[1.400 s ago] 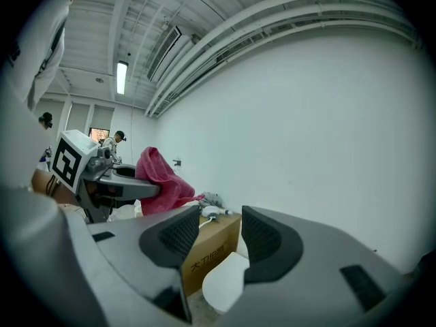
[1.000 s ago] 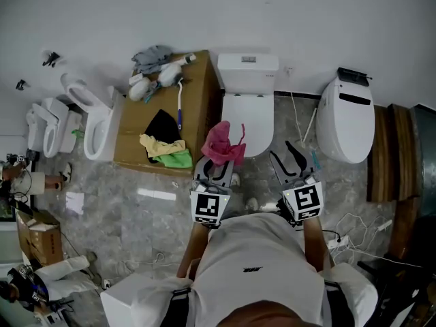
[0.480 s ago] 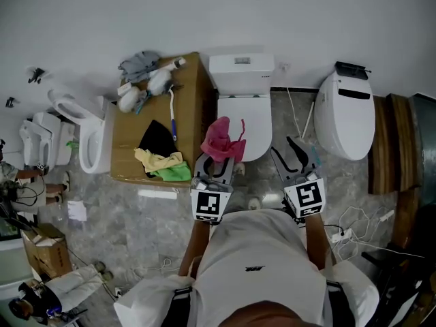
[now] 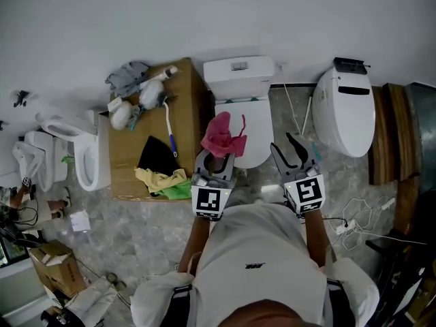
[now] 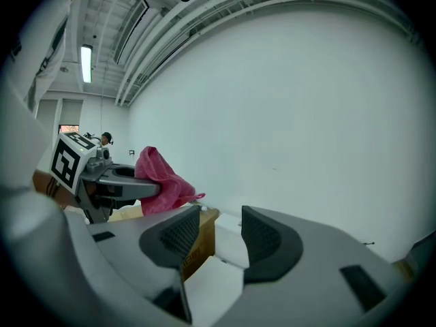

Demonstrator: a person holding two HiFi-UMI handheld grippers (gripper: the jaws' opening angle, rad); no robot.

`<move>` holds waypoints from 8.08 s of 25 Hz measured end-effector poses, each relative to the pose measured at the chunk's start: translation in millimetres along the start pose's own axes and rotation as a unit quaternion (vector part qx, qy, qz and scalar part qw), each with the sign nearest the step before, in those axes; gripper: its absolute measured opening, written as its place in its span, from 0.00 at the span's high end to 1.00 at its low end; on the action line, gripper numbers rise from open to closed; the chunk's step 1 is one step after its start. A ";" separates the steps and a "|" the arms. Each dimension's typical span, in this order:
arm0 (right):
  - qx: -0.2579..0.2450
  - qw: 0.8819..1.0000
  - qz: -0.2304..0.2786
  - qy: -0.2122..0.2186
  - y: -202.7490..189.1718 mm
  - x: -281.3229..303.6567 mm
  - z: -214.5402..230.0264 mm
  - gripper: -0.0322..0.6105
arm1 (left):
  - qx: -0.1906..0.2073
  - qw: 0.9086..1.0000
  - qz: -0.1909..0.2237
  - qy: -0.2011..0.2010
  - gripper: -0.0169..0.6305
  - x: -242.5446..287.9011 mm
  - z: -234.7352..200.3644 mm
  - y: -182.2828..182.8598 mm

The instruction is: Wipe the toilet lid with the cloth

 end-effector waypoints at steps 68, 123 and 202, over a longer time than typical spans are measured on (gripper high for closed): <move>0.084 0.972 -0.163 0.149 -330.3 256.4 131.7 0.65 | -0.076 0.975 -0.205 -0.031 0.81 367.3 -51.5 -301.3; 0.086 0.955 -0.209 0.193 -460.7 336.7 70.7 0.66 | -0.077 0.934 -0.347 -0.038 0.81 459.4 -118.4 -511.0; 0.068 0.956 -0.202 0.203 -432.0 326.4 -14.1 0.66 | 0.065 0.889 -0.441 0.102 0.81 275.3 -209.3 -546.4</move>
Point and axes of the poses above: the fingertips, and each gripper's own axes: x forward along the fingers, z to its right, y out of its top, the point moved 9 cm from there along -x, backward along the fingers, and after that the axes turned 15 degrees about -x, right-handed, at the moved point
